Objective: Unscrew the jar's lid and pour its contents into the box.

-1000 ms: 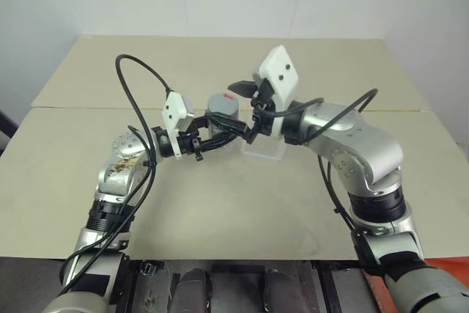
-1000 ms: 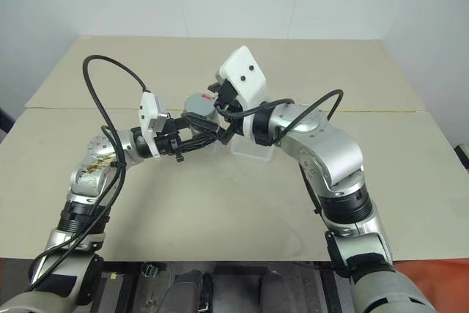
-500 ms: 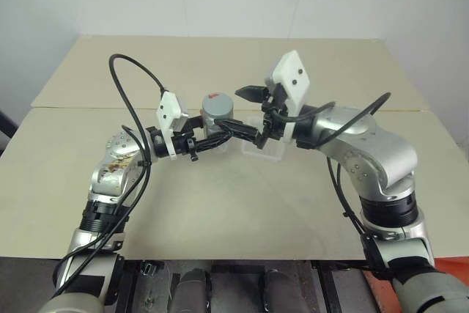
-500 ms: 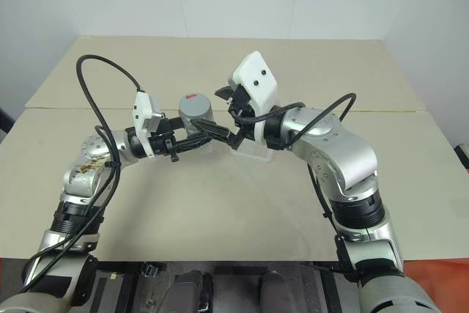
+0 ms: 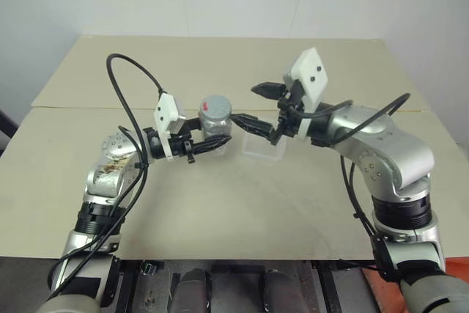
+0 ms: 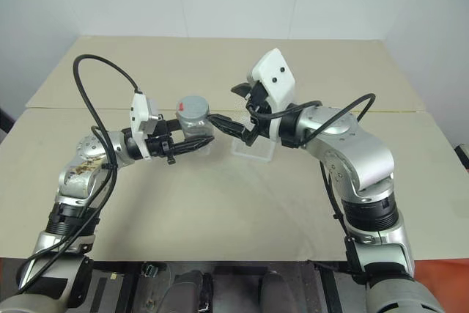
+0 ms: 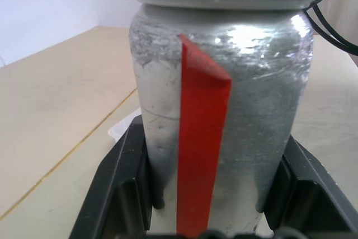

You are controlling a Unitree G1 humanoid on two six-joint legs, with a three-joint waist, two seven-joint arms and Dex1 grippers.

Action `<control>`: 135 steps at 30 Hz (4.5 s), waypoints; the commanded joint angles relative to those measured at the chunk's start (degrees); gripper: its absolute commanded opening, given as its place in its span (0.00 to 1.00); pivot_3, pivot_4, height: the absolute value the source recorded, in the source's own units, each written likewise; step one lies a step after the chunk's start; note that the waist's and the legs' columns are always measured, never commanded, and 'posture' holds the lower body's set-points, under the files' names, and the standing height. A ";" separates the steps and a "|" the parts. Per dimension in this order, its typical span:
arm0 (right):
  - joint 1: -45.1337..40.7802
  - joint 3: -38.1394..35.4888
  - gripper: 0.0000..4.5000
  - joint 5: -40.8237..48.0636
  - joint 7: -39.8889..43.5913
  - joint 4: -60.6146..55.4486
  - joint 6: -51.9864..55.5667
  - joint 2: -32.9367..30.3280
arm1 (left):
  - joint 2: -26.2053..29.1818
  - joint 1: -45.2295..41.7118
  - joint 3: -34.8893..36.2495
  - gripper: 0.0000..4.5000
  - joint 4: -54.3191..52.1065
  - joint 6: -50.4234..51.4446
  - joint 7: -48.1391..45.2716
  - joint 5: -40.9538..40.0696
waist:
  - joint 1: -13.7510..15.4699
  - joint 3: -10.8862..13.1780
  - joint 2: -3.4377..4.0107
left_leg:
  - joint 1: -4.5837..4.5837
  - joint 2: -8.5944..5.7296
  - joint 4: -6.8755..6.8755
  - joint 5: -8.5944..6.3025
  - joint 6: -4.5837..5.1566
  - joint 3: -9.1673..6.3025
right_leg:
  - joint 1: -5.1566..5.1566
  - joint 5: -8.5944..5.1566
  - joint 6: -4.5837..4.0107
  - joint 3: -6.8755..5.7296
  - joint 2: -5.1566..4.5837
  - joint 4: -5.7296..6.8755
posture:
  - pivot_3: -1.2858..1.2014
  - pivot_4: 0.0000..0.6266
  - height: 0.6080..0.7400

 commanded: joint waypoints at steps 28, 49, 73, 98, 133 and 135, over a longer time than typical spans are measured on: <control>-3.74 -1.51 0.99 5.70 2.90 1.15 -2.57 3.95 | -2.70 -3.08 -0.08 0.46 2.61 -0.12 -1.88 -1.60 | -0.04 0.00 0.00 | 0.01 -0.01 0.01 0.00 0.00 -0.01 | 0.01 0.00 0.00 0.00 0.00 0.01 | 0.52 0.24 1.00; -5.33 0.98 0.95 4.04 4.45 4.90 -2.73 7.26 | -2.58 -2.62 0.07 0.46 1.78 0.03 -4.23 -1.80 | -0.02 0.00 0.00 | 0.00 0.00 0.00 0.00 0.00 0.00 | 0.00 0.00 0.00 -0.01 0.01 0.03 | 0.52 0.24 1.00; -6.99 -3.15 0.62 8.21 5.00 4.24 -0.03 6.76 | -1.34 1.22 -1.82 0.46 5.52 -1.68 -7.00 0.11 | -0.02 0.00 0.00 | 0.00 0.00 0.00 0.00 0.00 0.00 | 0.00 0.00 0.00 -0.01 0.01 0.02 | 0.52 0.24 1.00; 1.46 -10.23 0.62 3.22 3.41 7.73 -5.89 -2.28 | 0.99 -1.89 1.22 0.46 5.97 -2.13 -13.36 -2.76 | 0.03 0.01 0.01 | -0.02 0.00 0.00 0.00 0.01 0.03 | 0.01 0.00 0.00 -0.03 0.00 -0.01 | 0.52 0.24 1.00; 14.23 -9.78 0.99 -14.19 -8.71 17.62 -1.63 -5.18 | 0.34 -4.32 3.29 0.46 7.01 -3.23 -0.14 1.21 | -0.02 0.01 0.02 | 0.01 0.00 -0.03 0.02 0.01 0.14 | 0.01 0.00 0.01 0.07 0.00 -0.01 | 0.52 0.24 1.00; 13.21 -11.20 0.99 -11.65 -5.37 14.05 0.73 -8.04 | 0.20 -5.66 2.22 0.46 8.53 -5.22 1.27 3.85 | 0.00 0.01 0.02 | 0.01 -0.01 -0.03 0.02 0.01 0.13 | 0.01 0.00 0.01 0.06 0.00 0.00 | 0.52 0.24 1.00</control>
